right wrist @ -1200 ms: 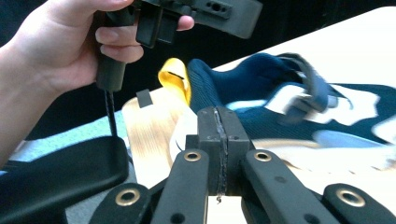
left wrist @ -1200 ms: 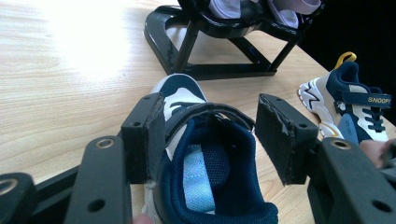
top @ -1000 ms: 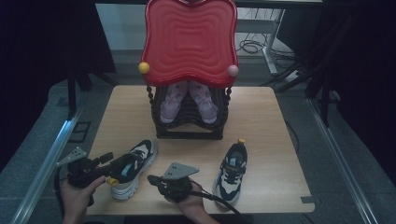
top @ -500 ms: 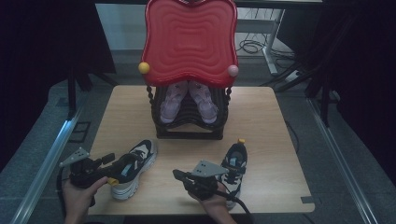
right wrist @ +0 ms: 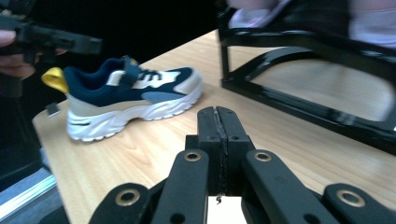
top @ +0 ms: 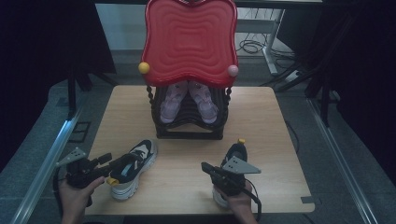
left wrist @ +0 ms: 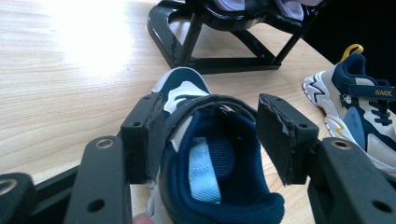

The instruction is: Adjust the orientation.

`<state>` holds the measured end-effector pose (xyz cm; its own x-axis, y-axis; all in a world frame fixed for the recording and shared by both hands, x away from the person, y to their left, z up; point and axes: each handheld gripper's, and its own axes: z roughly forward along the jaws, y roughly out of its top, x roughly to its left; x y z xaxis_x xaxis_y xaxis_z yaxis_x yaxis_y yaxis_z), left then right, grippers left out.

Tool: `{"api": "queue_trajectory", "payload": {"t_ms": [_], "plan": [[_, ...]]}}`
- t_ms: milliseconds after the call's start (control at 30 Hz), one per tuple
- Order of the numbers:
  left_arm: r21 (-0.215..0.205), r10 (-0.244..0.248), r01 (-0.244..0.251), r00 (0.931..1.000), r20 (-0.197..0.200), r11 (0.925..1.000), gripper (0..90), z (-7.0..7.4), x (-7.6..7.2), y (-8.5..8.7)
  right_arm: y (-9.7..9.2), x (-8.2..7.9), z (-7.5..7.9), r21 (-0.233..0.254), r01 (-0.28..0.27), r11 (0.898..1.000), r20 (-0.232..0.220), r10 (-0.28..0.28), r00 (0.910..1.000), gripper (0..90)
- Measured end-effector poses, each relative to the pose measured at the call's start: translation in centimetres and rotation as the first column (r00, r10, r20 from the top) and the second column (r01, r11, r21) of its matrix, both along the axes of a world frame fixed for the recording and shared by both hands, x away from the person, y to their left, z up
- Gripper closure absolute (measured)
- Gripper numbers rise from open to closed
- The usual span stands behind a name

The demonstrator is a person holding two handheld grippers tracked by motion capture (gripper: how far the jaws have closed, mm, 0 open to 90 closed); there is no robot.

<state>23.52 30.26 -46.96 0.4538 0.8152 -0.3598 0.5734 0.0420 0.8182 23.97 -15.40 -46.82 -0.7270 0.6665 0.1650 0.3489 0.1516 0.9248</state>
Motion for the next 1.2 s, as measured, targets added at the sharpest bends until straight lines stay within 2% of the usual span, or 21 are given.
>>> {"api": "queue_trajectory", "payload": {"t_ms": [300,633,933,1200], "plan": [[0.004,-0.012,0.012,0.9999,-0.012,0.9999,42.3,-0.3,0.1,-0.3,-3.2,-0.2,0.4,0.006,0.068,0.998,0.013,-0.068,0.9976,89.3],[0.006,-0.011,0.011,0.9999,-0.01,0.9999,42.3,-0.4,0.1,-0.2,-6.4,-0.7,0.6,0.0,0.107,0.994,0.032,-0.107,0.9938,89.3],[0.015,-0.018,0.018,0.9997,-0.014,0.9997,42.2,-0.4,0.1,-0.4,-8.8,-2.0,0.2,0.001,0.116,0.993,0.037,-0.116,0.9926,89.3],[0.015,-0.019,0.019,0.9996,-0.02,0.9997,42.0,-0.4,0.2,-0.3,-10.5,-2.4,-0.6,-0.003,0.134,0.991,0.012,-0.134,0.9909,89.3]]}}
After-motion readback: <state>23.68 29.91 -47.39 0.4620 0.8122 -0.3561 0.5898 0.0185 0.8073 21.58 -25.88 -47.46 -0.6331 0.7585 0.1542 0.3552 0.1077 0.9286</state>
